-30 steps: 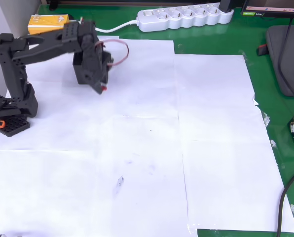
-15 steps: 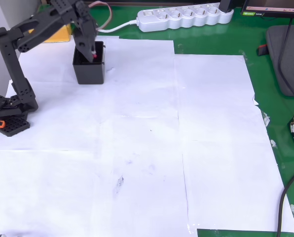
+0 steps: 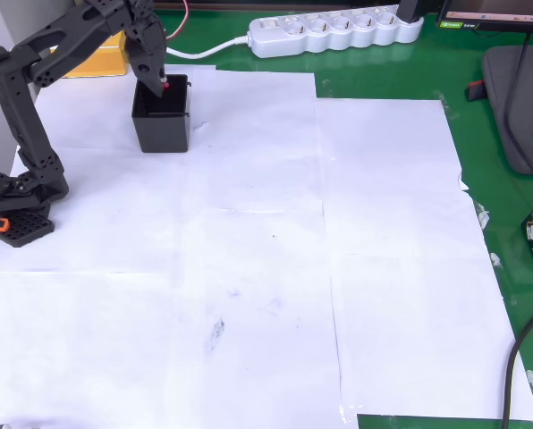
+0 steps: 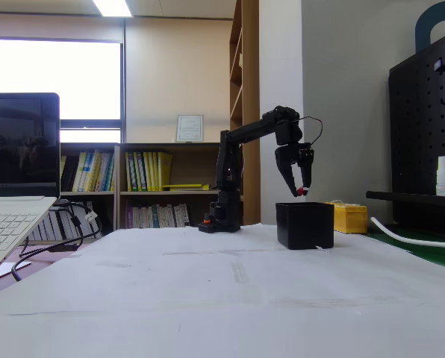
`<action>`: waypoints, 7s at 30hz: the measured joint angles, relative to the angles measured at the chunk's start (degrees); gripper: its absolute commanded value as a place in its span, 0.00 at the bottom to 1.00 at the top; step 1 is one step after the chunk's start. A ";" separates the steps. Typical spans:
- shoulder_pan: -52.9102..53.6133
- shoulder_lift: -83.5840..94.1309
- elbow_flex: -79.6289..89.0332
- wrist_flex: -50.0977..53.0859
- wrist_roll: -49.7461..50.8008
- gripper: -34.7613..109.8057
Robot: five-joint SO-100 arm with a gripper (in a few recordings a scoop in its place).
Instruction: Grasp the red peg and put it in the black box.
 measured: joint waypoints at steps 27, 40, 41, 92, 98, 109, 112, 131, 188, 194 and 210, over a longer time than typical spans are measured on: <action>2.72 -1.14 -0.70 3.69 -2.02 0.24; 19.16 -26.28 -9.32 0.18 -13.71 0.24; 20.83 -29.36 -13.45 -1.14 -15.12 0.24; 38.23 -105.03 -105.91 -12.22 -30.76 0.25; 38.23 -105.03 -105.91 -12.22 -30.15 0.25; 38.23 -105.03 -105.91 -12.22 -30.15 0.25; 38.23 -105.03 -105.91 -12.22 -30.15 0.25; 38.23 -105.03 -105.91 -12.22 -30.15 0.25; 38.23 -105.03 -105.91 -12.22 -30.15 0.25; 38.23 -105.03 -105.91 -12.22 -30.15 0.25; 38.23 -105.03 -105.91 -12.22 -30.15 0.25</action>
